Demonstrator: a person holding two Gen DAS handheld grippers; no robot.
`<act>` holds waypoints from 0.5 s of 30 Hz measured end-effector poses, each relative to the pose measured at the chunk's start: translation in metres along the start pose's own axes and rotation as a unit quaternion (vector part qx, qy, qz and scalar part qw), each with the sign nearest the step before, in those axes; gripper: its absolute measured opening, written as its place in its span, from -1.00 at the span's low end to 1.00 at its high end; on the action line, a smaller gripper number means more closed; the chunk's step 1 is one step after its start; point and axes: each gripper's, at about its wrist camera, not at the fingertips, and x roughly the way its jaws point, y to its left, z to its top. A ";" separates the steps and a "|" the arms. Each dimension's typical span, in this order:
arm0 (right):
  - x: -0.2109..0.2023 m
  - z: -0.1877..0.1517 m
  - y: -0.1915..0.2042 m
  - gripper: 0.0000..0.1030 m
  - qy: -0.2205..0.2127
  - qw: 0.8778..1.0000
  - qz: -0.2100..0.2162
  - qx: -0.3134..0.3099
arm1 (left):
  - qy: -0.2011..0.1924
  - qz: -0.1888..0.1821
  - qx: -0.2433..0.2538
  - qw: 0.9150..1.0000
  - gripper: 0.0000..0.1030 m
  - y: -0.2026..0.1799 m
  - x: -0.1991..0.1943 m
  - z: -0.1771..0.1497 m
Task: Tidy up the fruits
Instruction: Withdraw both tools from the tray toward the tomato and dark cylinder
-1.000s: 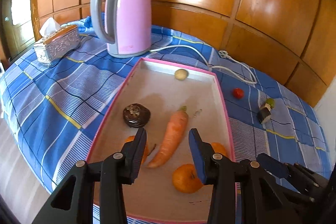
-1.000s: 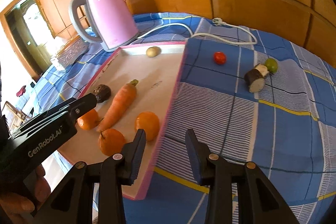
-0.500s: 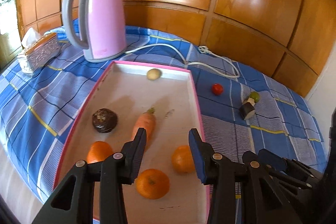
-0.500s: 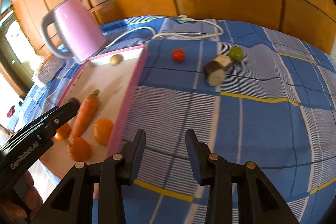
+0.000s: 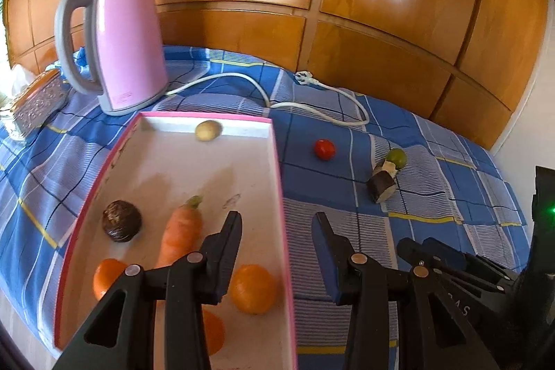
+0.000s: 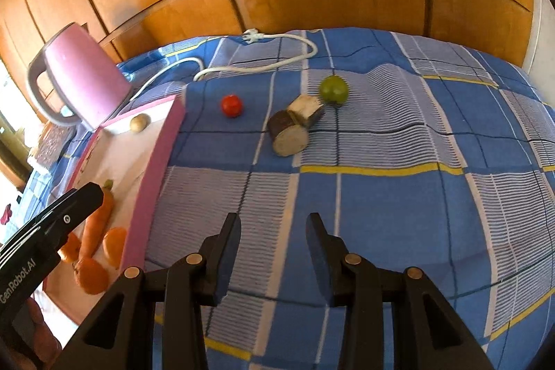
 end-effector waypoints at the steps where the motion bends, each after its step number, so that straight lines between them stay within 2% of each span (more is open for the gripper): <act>1: 0.001 0.002 -0.002 -0.23 -0.001 1.000 -0.001 0.002 | 0.001 -0.001 0.001 1.000 -0.18 -0.002 0.002 0.001; 15: 0.022 0.029 -0.015 -0.23 -0.003 1.000 -0.007 0.005 | 0.021 -0.014 0.005 1.000 -0.18 -0.021 0.037 0.014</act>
